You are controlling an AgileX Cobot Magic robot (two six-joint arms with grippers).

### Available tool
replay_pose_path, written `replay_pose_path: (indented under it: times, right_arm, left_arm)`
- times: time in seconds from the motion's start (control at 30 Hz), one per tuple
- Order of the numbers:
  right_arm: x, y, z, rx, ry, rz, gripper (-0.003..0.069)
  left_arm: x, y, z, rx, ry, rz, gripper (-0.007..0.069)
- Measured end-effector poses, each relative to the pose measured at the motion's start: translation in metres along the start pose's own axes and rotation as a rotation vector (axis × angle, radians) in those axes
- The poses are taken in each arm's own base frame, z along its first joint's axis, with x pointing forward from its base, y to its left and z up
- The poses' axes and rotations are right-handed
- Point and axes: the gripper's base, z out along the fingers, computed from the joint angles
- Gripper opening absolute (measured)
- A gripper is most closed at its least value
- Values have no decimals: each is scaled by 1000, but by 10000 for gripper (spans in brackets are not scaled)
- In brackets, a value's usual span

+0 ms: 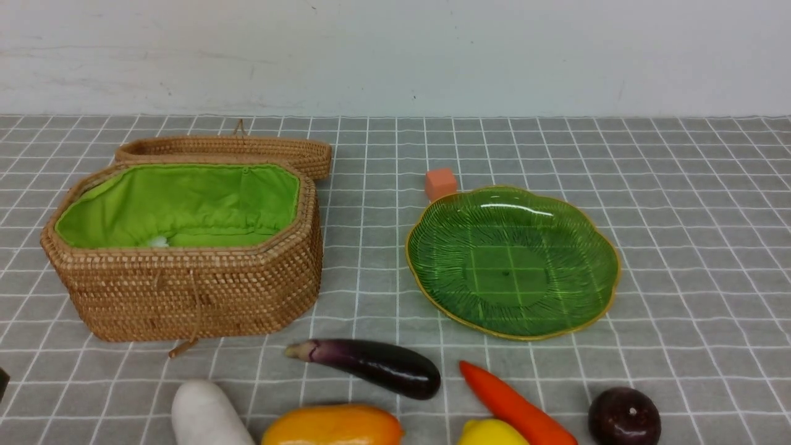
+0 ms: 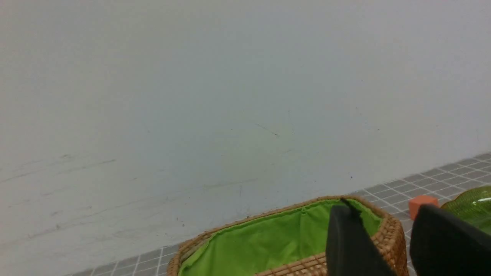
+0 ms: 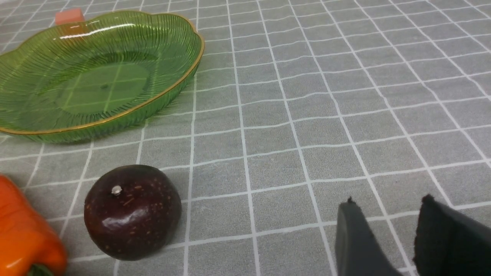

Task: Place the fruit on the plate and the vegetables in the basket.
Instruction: Take a daikon with your left arm and place it on the basket on the left.

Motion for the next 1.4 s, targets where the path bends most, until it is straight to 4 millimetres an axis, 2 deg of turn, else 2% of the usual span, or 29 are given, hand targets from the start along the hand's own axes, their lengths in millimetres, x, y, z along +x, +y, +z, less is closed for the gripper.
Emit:
replay_pose_path:
  times: [0.13,0.23,0.27,0.3,0.33,0.37,0.4,0.47,0.53,0.6,0.67,0.73,0.8,0.87,1.0,1.03,1.13,1.2,1.3,1.4]
  right_arm:
    - [0,0,0,0,0,0,240]
    - [0,0,0,0,0,0,240]
    - [0,0,0,0,0,0,240]
    - [0,0,0,0,0,0,240]
    - [0,0,0,0,0,0,240]
    - [0,0,0,0,0,0,240]
    - [0,0,0,0,0,0,240]
    - [0,0,0,0,0,0,240]
    - [0,0,0,0,0,0,240]
    - [0,0,0,0,0,0,240]
    - [0,0,0,0,0,0,240]
    - [0,0,0,0,0,0,240]
    - [0,0,0,0,0,0,240]
    - [0,0,0,0,0,0,240]
    - [0,0,0,0,0,0,240]
    - [0,0,0,0,0,0,240]
    - [0,0,0,0,0,0,240]
    - [0,0,0,0,0,0,240]
    - [0,0,0,0,0,0,240]
    - [0,0,0,0,0,0,240]
  left_arm:
    - [-1,-1,0,8,-13,-20,239]
    - [-7,-3,0,39,-79,-115,239]
    - [-11,-3,-1,43,-115,-233,239]
    - [-11,-3,-1,46,-118,-242,239]
    - [-16,0,-1,35,-148,-392,239]
    - [-17,0,-1,34,-149,-400,239]
    - [-29,6,0,3,-165,-494,239]
    - [-41,11,1,-23,-173,-529,239]
    - [-74,26,2,-116,-146,-607,239]
    - [-93,37,8,-216,-36,-685,239]
    - [-97,46,17,-310,116,-724,239]
    - [-96,49,22,-352,194,-728,239]
    - [-87,55,35,-439,367,-689,239]
    - [-83,57,40,-456,407,-677,239]
    - [-55,55,60,-539,627,-804,239]
    - [-55,55,60,-544,631,-807,239]
    - [-21,47,75,-643,906,-949,239]
    - [-5,41,84,-664,1034,-1000,239]
    - [10,33,97,-630,1182,-1032,247]
    - [23,23,122,-499,1309,-1053,296]
